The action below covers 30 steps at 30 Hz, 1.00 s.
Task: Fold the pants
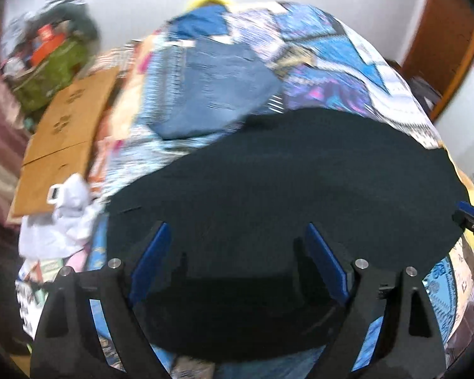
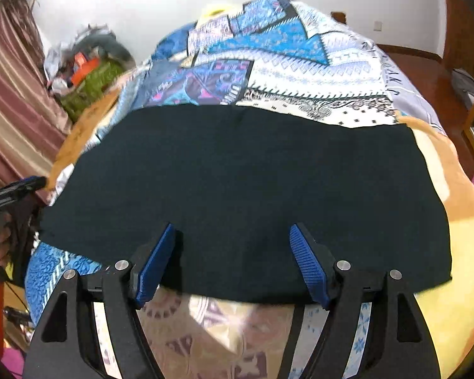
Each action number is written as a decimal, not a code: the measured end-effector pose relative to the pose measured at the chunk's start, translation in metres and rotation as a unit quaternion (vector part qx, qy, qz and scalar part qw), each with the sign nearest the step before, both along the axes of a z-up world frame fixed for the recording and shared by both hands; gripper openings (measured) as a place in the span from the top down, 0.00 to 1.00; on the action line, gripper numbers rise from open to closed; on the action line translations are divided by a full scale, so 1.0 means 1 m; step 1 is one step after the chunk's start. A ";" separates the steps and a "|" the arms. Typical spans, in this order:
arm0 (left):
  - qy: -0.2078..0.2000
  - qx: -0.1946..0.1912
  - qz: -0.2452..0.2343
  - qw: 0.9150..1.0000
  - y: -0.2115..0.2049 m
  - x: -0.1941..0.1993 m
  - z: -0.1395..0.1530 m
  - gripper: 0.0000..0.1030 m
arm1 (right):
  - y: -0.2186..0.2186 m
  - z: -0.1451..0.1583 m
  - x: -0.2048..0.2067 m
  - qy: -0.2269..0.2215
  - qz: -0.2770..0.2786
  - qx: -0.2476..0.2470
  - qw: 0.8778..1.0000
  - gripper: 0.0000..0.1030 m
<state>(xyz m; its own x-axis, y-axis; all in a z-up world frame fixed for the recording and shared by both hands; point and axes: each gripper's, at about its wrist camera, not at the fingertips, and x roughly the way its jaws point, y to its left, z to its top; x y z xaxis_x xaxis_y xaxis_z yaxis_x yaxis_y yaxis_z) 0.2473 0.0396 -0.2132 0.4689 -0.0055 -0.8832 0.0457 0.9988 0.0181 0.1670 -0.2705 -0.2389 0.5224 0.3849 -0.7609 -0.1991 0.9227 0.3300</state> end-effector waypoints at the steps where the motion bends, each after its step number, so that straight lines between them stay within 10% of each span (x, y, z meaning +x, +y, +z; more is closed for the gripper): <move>1: 0.009 0.001 -0.014 1.000 -0.012 0.006 -0.005 0.15 | -0.006 0.002 -0.005 -0.001 -0.009 0.012 1.000 0.30; 12: 0.038 -0.001 -0.078 0.996 -0.078 0.049 -0.026 0.06 | -0.103 -0.012 -0.034 0.030 -0.169 0.080 0.982 0.21; 27: 0.036 0.001 -0.086 0.996 -0.107 0.069 -0.034 0.00 | -0.134 -0.052 -0.020 0.072 -0.226 0.147 0.960 0.20; 30: 0.031 0.003 -0.083 0.996 -0.108 0.066 -0.033 0.00 | -0.136 -0.049 -0.024 0.060 -0.238 0.141 0.959 0.31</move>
